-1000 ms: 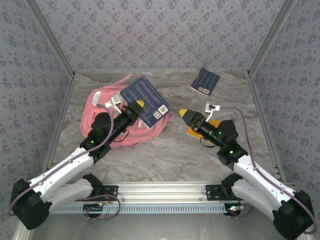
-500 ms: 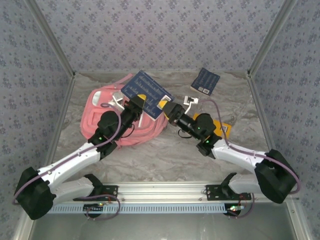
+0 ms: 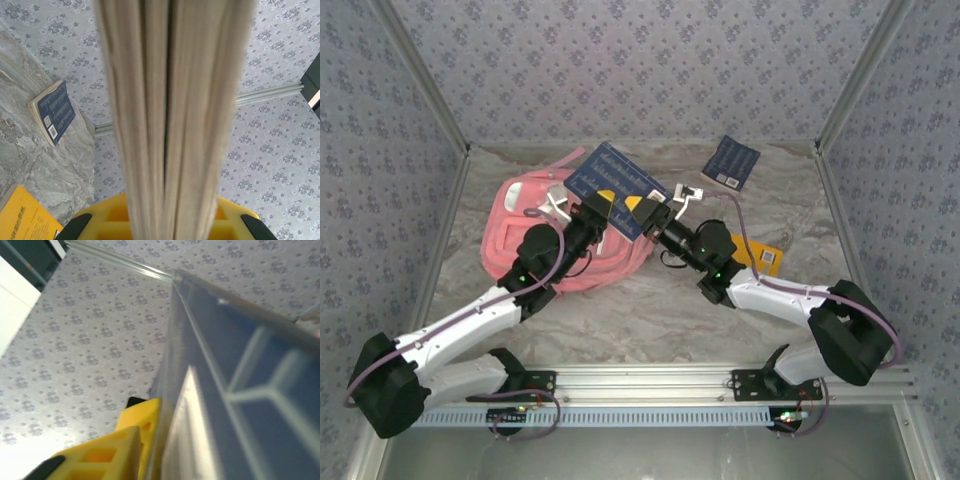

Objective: Pack books, pencil case, and school supplies into a backpack

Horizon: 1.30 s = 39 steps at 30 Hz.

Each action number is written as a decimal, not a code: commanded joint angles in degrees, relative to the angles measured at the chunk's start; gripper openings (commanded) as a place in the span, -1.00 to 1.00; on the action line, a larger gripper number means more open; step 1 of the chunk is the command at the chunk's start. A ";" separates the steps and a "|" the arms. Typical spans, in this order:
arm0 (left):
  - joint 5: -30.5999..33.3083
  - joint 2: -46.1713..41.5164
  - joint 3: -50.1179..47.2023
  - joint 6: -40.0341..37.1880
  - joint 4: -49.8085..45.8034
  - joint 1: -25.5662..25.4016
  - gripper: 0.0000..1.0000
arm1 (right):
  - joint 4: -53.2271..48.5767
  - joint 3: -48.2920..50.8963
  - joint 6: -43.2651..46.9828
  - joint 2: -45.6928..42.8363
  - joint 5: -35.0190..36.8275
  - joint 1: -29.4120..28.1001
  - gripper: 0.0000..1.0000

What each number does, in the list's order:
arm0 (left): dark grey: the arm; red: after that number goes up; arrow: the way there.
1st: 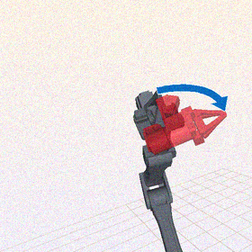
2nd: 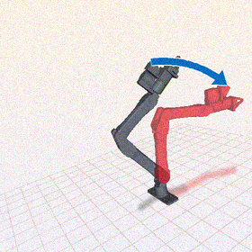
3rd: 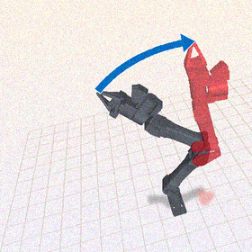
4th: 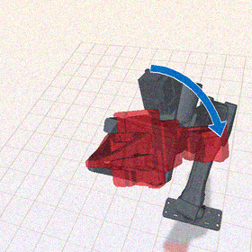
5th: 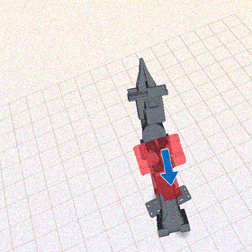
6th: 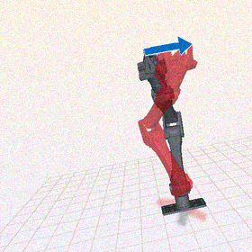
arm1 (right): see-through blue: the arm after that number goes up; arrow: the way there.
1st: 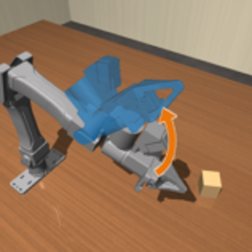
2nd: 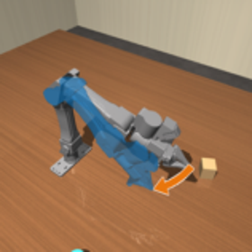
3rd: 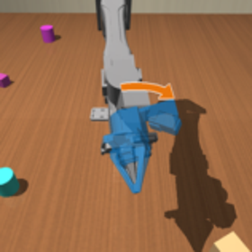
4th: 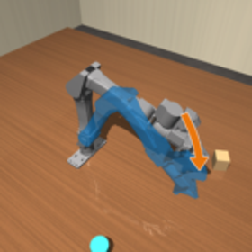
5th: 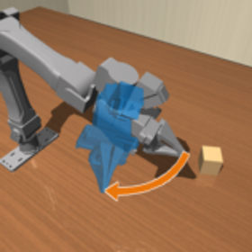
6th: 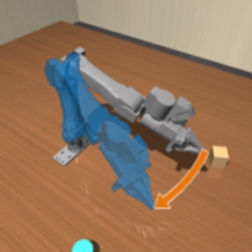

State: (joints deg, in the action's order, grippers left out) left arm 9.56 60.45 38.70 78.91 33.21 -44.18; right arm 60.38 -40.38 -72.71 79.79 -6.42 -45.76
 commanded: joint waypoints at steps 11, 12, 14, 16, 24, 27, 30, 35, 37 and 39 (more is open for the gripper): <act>1.74 -3.62 6.11 -15.21 -17.42 -0.66 -0.25 | -5.74 5.12 1.30 -8.22 1.04 4.31 -1.00; 1.83 -3.46 7.79 -18.32 -22.68 -0.53 -0.18 | -9.26 6.14 2.03 -10.20 0.76 5.53 -1.00; 2.10 -2.01 12.18 -22.94 -33.51 0.16 -0.04 | -17.38 7.19 4.83 -14.47 0.27 7.57 -1.00; 2.36 0.99 17.66 -28.61 -44.85 1.19 0.00 | -27.64 8.10 9.67 -19.57 0.68 9.19 -1.00; -4.30 21.66 29.89 -44.53 -65.35 9.24 0.30 | -43.67 13.53 15.88 -32.44 -0.85 14.11 -1.00; -8.96 25.63 31.19 -46.95 -65.28 12.46 0.29 | -46.24 14.82 18.17 -35.84 -1.92 14.70 -1.00; -14.11 29.61 33.44 -48.01 -65.81 14.61 0.23 | -50.44 15.20 20.57 -39.19 -2.20 15.20 -1.00; -18.59 34.10 35.95 -49.73 -65.40 14.61 0.06 | -54.22 17.26 21.92 -43.98 -3.49 17.31 -1.00; -19.85 35.36 36.76 -49.73 -65.37 14.66 -0.03 | -54.06 18.30 21.32 -45.08 -5.23 18.83 -1.00; -20.43 36.58 37.60 -49.81 -65.56 14.67 -0.09 | -54.29 18.99 20.95 -45.74 -6.87 19.97 -1.00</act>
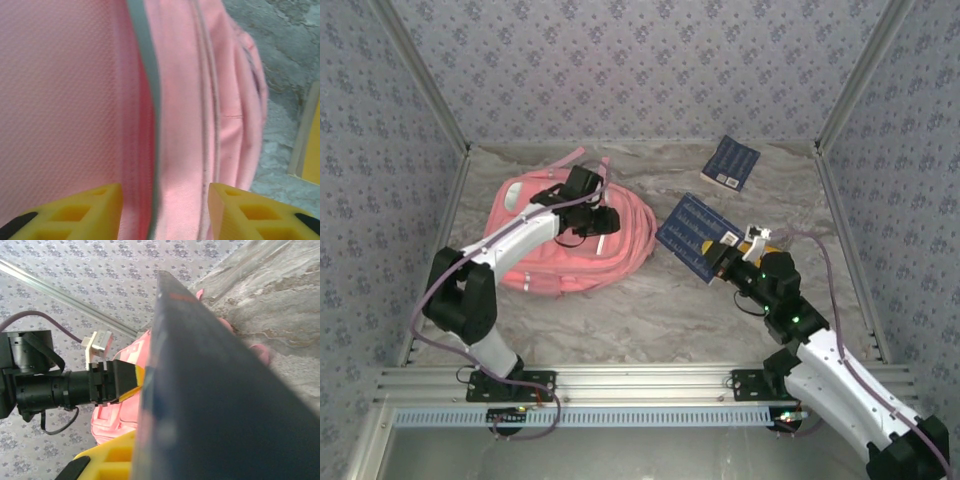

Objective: Pack books, pencil case, and school supplies into a backpack

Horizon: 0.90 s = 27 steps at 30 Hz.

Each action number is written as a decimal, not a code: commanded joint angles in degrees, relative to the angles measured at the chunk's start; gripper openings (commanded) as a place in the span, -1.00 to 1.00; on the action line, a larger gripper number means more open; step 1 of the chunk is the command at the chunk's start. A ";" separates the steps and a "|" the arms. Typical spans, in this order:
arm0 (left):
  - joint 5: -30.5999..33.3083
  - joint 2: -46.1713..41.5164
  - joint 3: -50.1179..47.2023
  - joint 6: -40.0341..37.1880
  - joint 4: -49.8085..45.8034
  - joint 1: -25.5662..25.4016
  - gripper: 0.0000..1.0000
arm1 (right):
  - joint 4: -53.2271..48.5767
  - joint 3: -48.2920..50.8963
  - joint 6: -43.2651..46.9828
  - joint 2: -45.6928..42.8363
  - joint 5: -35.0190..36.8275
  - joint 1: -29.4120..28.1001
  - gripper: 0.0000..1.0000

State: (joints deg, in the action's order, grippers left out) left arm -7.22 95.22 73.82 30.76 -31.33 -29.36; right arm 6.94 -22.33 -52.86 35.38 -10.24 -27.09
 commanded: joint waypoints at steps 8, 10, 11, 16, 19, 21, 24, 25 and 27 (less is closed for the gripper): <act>-4.38 7.05 6.05 -3.18 -3.47 -0.09 -0.41 | 0.18 2.28 -0.22 -2.06 -7.28 5.36 -1.00; -4.16 8.46 7.23 -3.75 -4.47 -0.12 -0.54 | 0.20 2.46 0.02 -1.93 -7.83 5.85 -1.00; -3.88 9.15 7.95 -4.24 -5.30 -0.15 -0.61 | 0.23 2.52 -0.09 -1.92 -8.11 5.98 -1.00; -0.74 11.11 12.46 -6.89 -11.13 -0.13 -1.00 | -0.19 2.29 0.07 -2.13 -9.97 7.04 -1.00; 0.51 9.45 15.05 -9.10 -13.56 -0.69 -1.00 | -3.58 1.00 1.68 -2.44 -9.76 7.49 -1.00; -0.60 8.14 16.99 -10.19 -15.10 -0.96 -1.00 | -7.88 -0.37 2.52 -2.81 -7.67 7.59 -1.00; -3.56 5.56 19.08 -11.43 -17.00 -1.44 -1.00 | -14.03 -4.73 4.28 -2.90 -2.76 7.35 -1.00; -4.45 4.52 19.84 -12.03 -17.63 -1.61 -1.00 | -16.95 -6.41 4.94 -2.94 -0.77 7.13 -1.00; -8.05 2.26 20.31 -13.54 -17.59 -1.91 -1.00 | -21.48 -8.93 6.71 -3.01 1.81 6.88 -1.00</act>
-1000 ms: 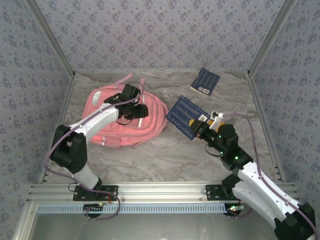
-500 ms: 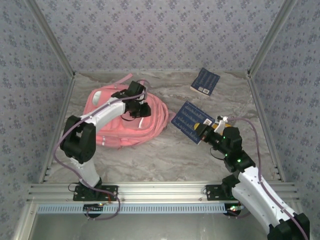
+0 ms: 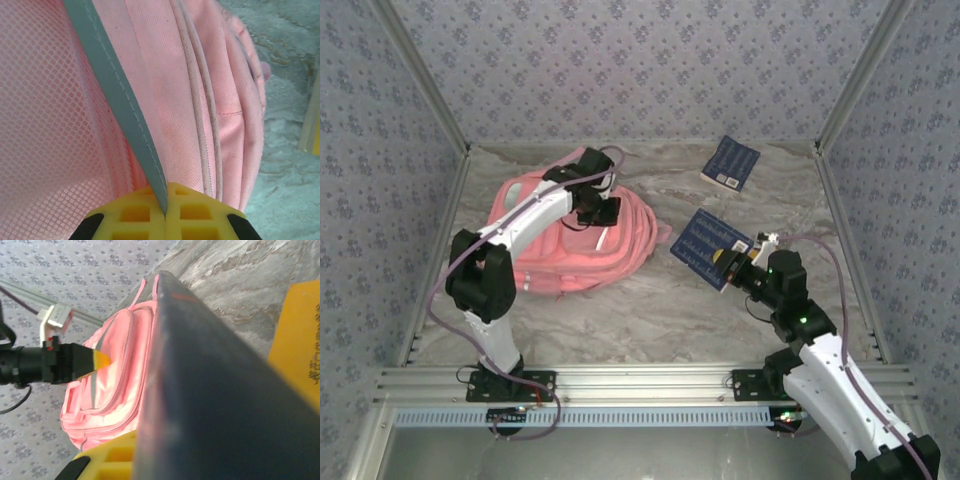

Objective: Pack books, pencil case, and school supplies into a backpack

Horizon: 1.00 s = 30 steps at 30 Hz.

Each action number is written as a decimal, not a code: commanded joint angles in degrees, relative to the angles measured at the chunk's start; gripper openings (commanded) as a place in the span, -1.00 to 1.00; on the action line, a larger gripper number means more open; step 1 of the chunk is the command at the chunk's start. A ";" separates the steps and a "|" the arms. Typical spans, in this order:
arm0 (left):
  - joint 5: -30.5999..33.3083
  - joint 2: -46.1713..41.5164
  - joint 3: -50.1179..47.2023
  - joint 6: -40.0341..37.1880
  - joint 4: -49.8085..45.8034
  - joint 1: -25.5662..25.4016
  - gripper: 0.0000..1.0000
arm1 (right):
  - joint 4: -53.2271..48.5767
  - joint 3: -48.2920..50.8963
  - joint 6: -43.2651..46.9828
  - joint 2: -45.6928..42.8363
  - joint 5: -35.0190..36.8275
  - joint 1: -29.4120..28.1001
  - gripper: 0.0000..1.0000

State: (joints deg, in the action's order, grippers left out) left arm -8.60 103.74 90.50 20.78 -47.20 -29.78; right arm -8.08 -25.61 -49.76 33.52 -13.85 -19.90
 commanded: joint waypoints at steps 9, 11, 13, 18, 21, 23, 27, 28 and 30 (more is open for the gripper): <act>-12.74 -14.56 6.20 -9.25 -4.07 -1.16 -1.00 | -8.84 -8.62 8.69 -0.97 -4.86 2.04 -1.00; -16.76 -17.08 5.20 -9.01 -2.72 0.28 -1.00 | -6.96 -7.77 7.28 -0.95 -7.35 2.49 -1.00; -21.54 -19.38 4.08 -8.36 -0.95 2.06 -1.00 | -3.27 -5.94 5.63 -1.00 -10.74 2.86 -1.00; -30.59 -25.05 -1.22 -6.27 5.48 7.23 -1.00 | 7.56 -1.47 -0.31 -0.46 -17.83 3.12 -1.00; -34.82 -27.53 -5.12 -4.02 10.20 9.18 -1.00 | 9.75 -1.31 -1.34 1.16 -19.63 3.19 -1.00; -36.96 -28.32 -6.60 -3.33 12.01 9.39 -1.00 | 12.68 -0.94 -2.87 3.61 -22.93 2.91 -1.00; -39.61 -28.52 -6.35 -3.12 12.81 9.39 -1.00 | 19.20 0.10 -4.74 8.13 -26.55 1.22 -1.00; -40.32 -28.49 -6.15 -2.98 13.07 9.39 -1.00 | 22.10 0.64 -6.04 9.41 -27.04 0.80 -1.00; -41.42 -28.27 -5.63 -2.93 13.28 9.30 -1.00 | 26.01 0.78 -8.18 12.47 -27.70 0.06 -1.00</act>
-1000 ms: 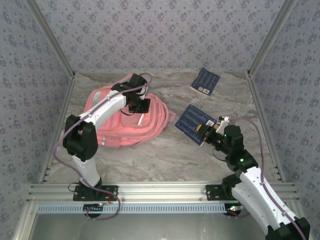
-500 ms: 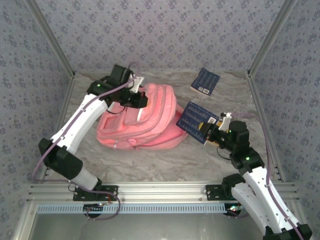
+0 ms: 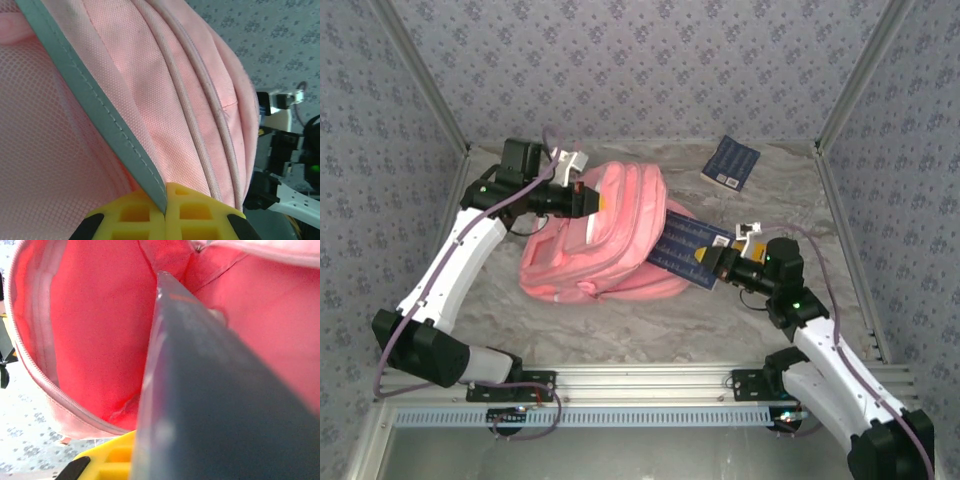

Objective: Pack books, pencil case, and school supplies into a backpack

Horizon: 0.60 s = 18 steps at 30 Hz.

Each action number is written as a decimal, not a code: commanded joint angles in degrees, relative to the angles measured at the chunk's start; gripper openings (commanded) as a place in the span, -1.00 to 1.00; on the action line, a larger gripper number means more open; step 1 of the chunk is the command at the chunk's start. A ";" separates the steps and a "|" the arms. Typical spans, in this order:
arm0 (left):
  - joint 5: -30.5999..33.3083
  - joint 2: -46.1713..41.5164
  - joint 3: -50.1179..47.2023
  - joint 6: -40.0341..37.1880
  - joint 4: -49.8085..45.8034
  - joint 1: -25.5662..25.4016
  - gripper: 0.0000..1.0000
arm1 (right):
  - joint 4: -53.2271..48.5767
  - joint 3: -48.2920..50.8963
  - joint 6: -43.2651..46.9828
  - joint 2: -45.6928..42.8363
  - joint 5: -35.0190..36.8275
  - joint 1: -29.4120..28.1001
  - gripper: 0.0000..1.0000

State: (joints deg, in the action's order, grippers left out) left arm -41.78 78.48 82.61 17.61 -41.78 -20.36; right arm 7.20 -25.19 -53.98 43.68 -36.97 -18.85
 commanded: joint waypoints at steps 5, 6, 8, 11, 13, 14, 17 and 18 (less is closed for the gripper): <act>-12.33 -2.15 3.63 0.03 8.33 -1.48 -1.00 | 19.11 -2.74 -5.63 13.60 -8.29 -4.01 -1.00; -13.39 -2.02 4.05 -0.34 8.22 -2.11 -1.00 | 20.28 -3.15 -5.53 15.66 -8.80 -4.50 -1.00; -15.36 -1.51 5.45 -2.30 6.52 -3.79 -1.00 | 24.26 -3.83 -6.34 20.33 -9.11 -5.86 -1.00; -16.43 -1.56 7.45 -5.80 3.50 -6.11 -1.00 | 29.76 -5.30 -8.13 26.57 -9.63 -8.32 -1.00; -16.84 -1.90 7.49 -6.66 3.28 -6.69 -1.00 | 34.00 -5.92 -10.29 29.65 -9.74 -9.49 -1.00; -16.75 -2.19 7.32 -6.83 3.26 -6.78 -1.00 | 36.31 -5.96 -12.09 30.73 -8.95 -10.14 -1.00; -16.52 -3.72 5.73 -7.40 3.28 -6.83 -1.00 | 36.77 -7.38 -13.01 33.36 -8.36 -12.94 -1.00; -16.45 -4.45 5.19 -7.77 3.28 -6.97 -1.00 | 34.22 -7.94 -12.30 33.56 -7.61 -13.62 -1.00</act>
State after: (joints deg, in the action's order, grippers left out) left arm -51.40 78.81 85.47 13.28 -43.70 -26.83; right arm 36.75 -29.89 -64.42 76.71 -44.23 -30.63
